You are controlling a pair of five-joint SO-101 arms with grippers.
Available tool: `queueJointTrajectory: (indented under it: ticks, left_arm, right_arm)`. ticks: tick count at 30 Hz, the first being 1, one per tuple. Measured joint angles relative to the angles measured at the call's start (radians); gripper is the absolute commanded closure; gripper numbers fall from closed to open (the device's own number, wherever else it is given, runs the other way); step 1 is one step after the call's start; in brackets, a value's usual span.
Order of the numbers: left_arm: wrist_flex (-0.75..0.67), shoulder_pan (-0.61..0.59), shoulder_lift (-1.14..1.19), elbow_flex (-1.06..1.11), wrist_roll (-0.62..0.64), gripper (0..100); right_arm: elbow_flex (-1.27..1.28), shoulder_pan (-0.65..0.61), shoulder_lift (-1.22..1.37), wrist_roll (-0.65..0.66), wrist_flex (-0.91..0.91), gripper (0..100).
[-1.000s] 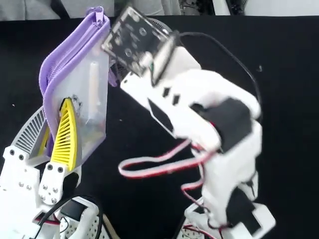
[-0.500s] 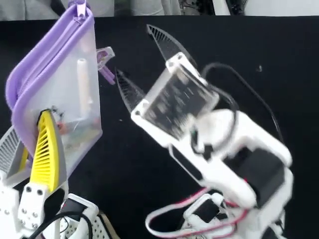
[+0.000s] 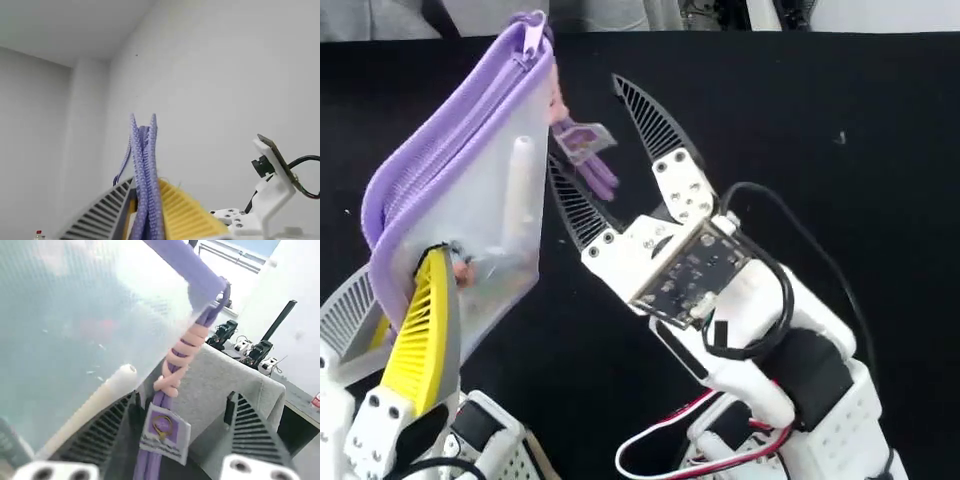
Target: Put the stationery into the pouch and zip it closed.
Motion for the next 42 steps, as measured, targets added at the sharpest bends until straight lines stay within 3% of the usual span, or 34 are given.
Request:
queueJointTrajectory:
  ticks: [6, 14, 24, 32, 42]
  left_arm:
    - [0.000, 0.011, 0.000, -0.002, 0.000, 97]
    - [-0.002, 0.011, 0.000, -0.002, 0.000, 97]
    - [0.040, 0.011, -0.002, -0.003, -0.002, 97]
    - [0.040, 0.011, -0.002, -0.009, -0.002, 97]
    - [0.040, 0.011, -0.003, -0.023, -0.003, 97]
  right_arm:
    - [0.138, 0.000, -0.100, -0.023, -0.143, 72.2]
    - [0.262, 0.000, -0.143, -0.028, -0.308, 85.5]
    - [0.353, 0.002, -0.144, -0.055, -0.491, 79.0]
    - [0.302, 0.002, 0.032, -0.149, -0.514, 78.3]
    - [0.301, -0.075, -0.002, -0.152, -0.417, 78.3]
